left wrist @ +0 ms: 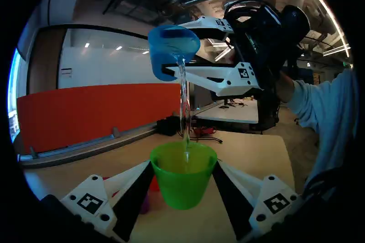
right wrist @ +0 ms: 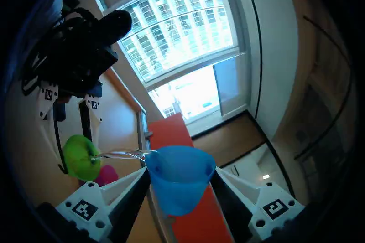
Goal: Pour water
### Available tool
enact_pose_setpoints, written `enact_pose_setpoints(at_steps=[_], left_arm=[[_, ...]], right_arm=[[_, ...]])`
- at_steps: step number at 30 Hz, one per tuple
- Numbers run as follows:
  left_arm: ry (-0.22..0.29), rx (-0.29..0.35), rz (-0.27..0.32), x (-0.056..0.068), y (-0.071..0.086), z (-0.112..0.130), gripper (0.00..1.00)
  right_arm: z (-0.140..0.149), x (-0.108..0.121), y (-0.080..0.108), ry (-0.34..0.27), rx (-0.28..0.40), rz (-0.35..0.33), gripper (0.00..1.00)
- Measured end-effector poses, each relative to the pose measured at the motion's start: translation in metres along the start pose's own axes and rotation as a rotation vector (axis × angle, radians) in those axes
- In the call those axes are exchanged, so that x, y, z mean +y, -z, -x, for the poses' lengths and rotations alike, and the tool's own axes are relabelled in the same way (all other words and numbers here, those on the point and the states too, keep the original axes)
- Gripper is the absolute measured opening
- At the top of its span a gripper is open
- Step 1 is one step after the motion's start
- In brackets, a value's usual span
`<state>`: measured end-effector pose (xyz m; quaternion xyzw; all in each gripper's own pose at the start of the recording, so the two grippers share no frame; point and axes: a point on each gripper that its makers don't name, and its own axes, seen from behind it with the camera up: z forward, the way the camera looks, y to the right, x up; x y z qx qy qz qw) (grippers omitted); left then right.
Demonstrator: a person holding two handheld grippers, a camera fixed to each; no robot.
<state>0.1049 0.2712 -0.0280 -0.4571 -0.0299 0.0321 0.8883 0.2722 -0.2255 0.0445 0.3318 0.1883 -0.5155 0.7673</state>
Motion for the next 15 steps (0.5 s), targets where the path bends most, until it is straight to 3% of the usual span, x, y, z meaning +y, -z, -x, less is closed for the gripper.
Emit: enact_pose_setpoints(at_steps=[15], left_arm=[[-0.002, 0.001, 0.006, 0.001, -0.002, -0.001, 0.86]], right_arm=[[0.002, 0.014, 0.002, 0.078, -0.006, 0.029, 0.89]])
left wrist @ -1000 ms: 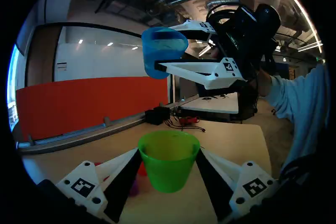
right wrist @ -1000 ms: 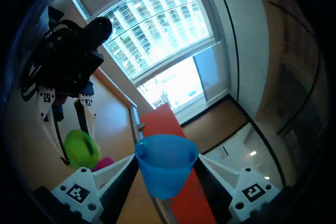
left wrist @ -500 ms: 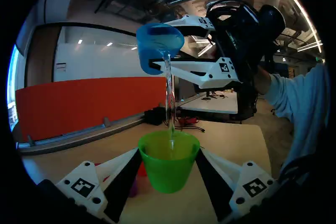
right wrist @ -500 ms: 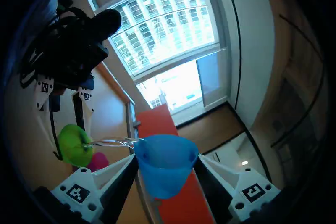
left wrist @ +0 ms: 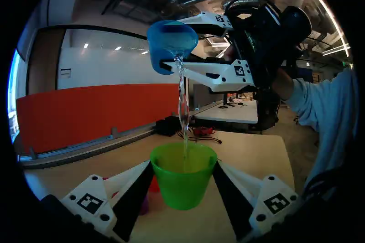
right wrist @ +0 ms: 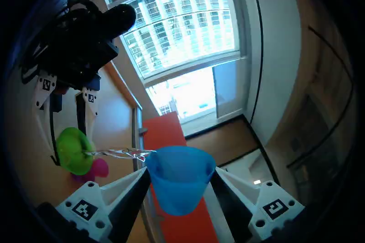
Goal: Pour water
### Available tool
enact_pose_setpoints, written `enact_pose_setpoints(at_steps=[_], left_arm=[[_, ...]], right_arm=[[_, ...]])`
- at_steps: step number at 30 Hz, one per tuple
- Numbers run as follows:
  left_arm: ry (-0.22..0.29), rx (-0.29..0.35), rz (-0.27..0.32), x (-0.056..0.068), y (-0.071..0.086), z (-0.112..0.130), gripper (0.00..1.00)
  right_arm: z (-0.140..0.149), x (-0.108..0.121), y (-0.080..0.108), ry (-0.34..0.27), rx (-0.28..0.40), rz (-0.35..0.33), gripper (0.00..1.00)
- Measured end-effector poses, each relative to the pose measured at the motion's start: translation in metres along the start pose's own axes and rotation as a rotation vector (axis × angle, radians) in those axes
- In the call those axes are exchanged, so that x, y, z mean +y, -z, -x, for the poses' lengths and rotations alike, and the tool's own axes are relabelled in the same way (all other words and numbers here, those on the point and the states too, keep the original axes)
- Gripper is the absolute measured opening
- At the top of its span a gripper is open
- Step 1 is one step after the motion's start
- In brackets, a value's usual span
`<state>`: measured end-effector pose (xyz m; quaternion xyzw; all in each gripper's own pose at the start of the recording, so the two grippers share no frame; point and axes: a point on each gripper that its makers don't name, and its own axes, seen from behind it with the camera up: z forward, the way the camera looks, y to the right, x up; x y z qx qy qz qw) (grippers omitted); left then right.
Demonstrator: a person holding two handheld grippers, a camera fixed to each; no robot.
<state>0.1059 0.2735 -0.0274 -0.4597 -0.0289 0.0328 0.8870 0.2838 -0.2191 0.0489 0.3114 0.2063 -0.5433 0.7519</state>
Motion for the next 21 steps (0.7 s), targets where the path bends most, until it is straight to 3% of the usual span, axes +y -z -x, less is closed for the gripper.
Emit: enact_pose_setpoints(at_steps=[21], left_arm=[[-0.001, 0.000, 0.003, 0.002, -0.001, 0.000, 0.86]], right_arm=[[-0.005, 0.016, -0.004, 0.112, 0.005, 0.024, 0.89]])
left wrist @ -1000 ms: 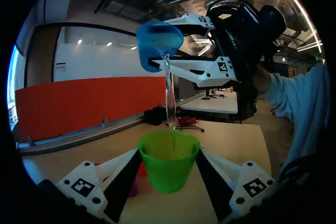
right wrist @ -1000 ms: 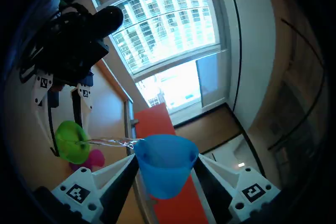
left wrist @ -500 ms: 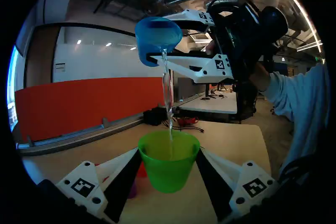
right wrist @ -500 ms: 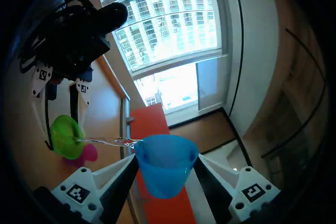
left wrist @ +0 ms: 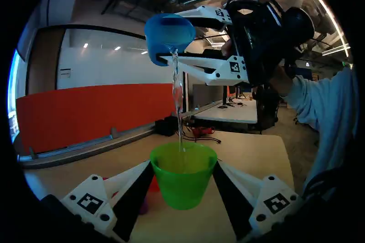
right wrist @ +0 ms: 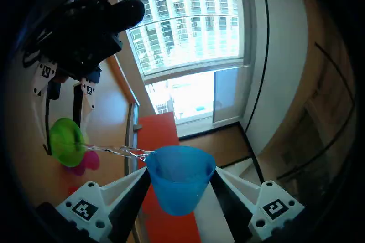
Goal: Pour water
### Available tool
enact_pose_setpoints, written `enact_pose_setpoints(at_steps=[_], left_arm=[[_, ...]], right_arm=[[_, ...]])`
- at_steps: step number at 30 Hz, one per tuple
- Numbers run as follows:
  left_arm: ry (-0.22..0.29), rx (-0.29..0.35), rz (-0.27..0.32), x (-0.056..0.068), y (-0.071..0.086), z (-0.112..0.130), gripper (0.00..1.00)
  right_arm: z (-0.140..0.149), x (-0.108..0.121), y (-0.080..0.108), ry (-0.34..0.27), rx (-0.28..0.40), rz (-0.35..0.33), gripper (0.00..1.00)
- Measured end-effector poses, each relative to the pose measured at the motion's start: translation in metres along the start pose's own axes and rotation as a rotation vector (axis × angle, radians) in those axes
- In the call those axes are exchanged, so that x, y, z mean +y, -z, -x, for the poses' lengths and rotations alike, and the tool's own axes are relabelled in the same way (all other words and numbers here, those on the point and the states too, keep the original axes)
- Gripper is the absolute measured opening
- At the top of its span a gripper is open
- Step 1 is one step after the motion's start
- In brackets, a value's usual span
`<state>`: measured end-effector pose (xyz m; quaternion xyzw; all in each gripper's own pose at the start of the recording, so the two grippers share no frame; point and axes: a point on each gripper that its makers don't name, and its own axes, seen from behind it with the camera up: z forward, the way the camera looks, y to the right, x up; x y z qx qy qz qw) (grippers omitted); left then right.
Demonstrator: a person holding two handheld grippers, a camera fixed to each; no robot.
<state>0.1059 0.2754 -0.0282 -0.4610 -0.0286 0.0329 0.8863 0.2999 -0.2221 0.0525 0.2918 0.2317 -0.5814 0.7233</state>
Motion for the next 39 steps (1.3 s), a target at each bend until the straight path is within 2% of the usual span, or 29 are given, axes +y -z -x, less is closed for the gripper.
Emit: enact_pose_setpoints(at_steps=[39], left_arm=[[-0.002, 0.010, 0.009, 0.005, -0.002, -0.004, 0.86]], right_arm=[[-0.008, 0.030, -0.004, 0.211, -0.002, 0.026, 0.89]])
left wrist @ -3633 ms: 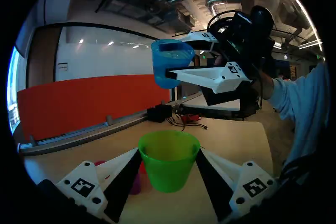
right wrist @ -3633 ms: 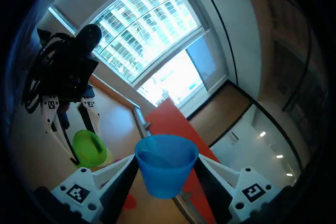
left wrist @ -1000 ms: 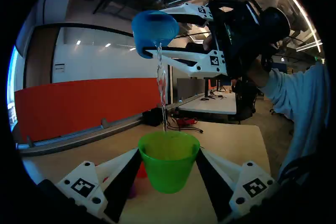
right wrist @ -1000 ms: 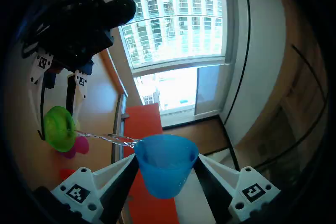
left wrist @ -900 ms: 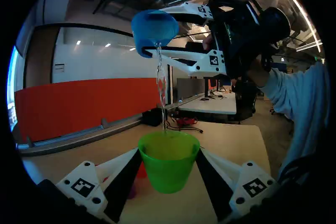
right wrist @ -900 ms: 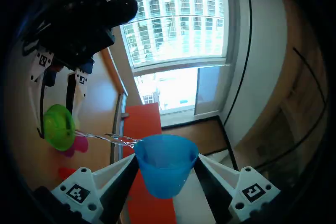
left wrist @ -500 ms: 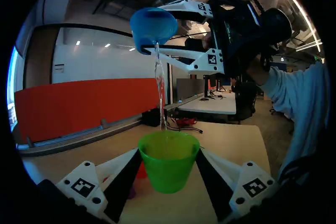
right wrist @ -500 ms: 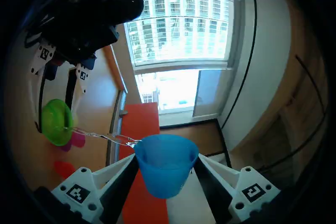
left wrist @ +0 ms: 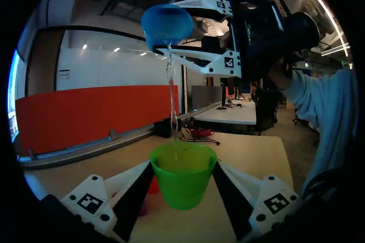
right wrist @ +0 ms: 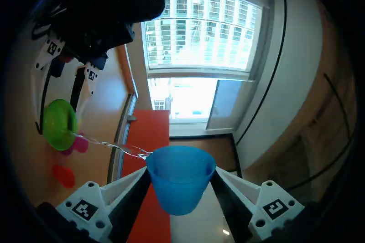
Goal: Pour water
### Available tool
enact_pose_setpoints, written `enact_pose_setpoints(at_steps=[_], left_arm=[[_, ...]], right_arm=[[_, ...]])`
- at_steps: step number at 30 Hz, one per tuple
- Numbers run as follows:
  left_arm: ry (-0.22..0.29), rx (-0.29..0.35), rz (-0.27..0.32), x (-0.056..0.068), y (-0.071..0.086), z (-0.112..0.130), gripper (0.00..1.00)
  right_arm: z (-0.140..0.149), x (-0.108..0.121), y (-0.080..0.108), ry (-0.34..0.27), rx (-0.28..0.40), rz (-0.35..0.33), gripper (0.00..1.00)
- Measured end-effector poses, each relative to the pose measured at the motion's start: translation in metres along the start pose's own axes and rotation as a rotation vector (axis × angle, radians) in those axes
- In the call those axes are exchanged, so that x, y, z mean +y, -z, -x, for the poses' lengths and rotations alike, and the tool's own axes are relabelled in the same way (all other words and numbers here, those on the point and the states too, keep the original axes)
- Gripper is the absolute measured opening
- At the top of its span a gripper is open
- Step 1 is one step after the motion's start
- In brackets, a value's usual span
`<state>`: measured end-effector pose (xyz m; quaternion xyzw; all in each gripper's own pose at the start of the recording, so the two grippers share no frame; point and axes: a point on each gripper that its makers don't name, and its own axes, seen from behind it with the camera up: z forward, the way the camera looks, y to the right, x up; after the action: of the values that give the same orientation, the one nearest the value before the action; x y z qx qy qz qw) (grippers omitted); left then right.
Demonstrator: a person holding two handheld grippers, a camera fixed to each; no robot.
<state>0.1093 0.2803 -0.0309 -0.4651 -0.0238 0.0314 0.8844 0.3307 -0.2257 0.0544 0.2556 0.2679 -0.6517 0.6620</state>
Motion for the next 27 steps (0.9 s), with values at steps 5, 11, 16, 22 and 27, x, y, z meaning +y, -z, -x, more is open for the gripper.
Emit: enact_pose_setpoints(at_steps=[5, 11, 16, 22, 27], left_arm=[[0.001, -0.002, 0.001, 0.001, 0.000, 0.001, 0.86], [0.000, 0.002, 0.003, 0.002, 0.000, -0.001, 0.86], [0.002, 0.005, 0.001, 0.001, 0.000, -0.002, 0.86], [0.004, 0.006, -0.002, -0.001, 0.000, -0.002, 0.86], [0.005, 0.008, -0.004, -0.002, 0.000, -0.003, 0.86]], right_arm=[[-0.003, 0.004, 0.000, 0.030, 0.003, 0.008, 0.89], [-0.006, 0.005, 0.001, 0.079, 0.005, 0.013, 0.89], [-0.009, 0.004, -0.001, 0.122, 0.006, 0.018, 0.89], [-0.015, 0.002, -0.001, 0.174, 0.007, 0.026, 0.89], [-0.024, 0.001, -0.001, 0.210, 0.016, 0.031, 0.89]])
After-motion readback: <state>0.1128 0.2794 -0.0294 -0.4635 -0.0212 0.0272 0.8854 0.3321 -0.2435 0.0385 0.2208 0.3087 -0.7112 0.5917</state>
